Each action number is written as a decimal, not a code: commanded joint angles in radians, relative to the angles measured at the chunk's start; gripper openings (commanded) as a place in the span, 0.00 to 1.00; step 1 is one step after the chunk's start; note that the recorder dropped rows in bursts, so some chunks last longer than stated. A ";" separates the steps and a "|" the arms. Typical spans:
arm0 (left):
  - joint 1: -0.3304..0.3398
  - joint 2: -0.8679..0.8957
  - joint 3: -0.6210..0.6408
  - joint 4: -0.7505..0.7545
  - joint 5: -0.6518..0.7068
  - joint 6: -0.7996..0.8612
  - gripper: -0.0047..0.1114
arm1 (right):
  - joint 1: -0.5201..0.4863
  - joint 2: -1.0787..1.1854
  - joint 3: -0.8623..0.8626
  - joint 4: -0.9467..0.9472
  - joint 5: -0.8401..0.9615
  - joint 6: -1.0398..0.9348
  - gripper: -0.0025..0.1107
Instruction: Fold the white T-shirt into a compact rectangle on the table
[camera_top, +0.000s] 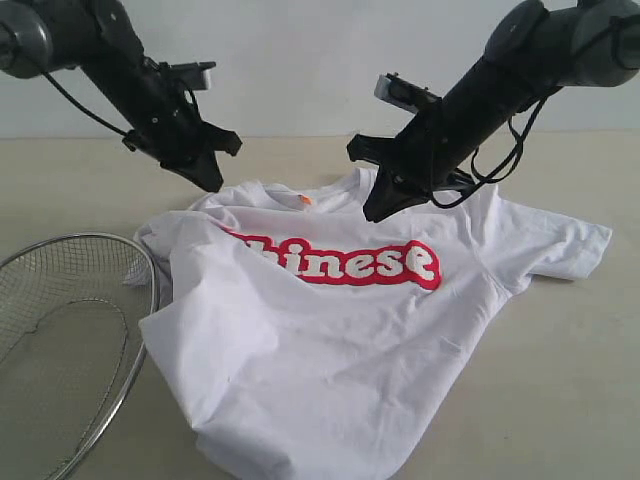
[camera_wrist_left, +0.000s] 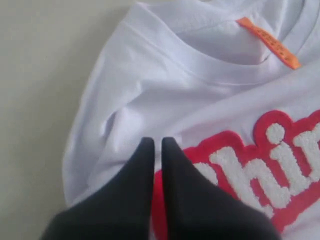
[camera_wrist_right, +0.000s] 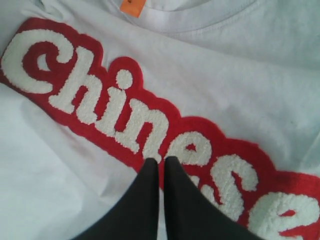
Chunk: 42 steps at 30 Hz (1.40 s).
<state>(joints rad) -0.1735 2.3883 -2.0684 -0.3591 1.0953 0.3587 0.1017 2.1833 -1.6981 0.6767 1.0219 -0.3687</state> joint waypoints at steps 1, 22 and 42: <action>-0.022 0.028 -0.003 -0.018 -0.002 0.008 0.08 | 0.001 -0.008 0.000 0.005 -0.009 -0.004 0.02; -0.023 0.118 -0.011 0.069 -0.109 -0.030 0.08 | 0.001 -0.008 0.000 0.005 0.084 0.003 0.02; -0.021 0.208 -0.218 0.374 -0.059 -0.200 0.08 | 0.001 -0.008 0.000 0.028 0.199 0.036 0.02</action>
<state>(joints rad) -0.1969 2.5819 -2.2606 -0.0434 1.0301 0.1882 0.1017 2.1833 -1.6962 0.7010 1.2160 -0.3396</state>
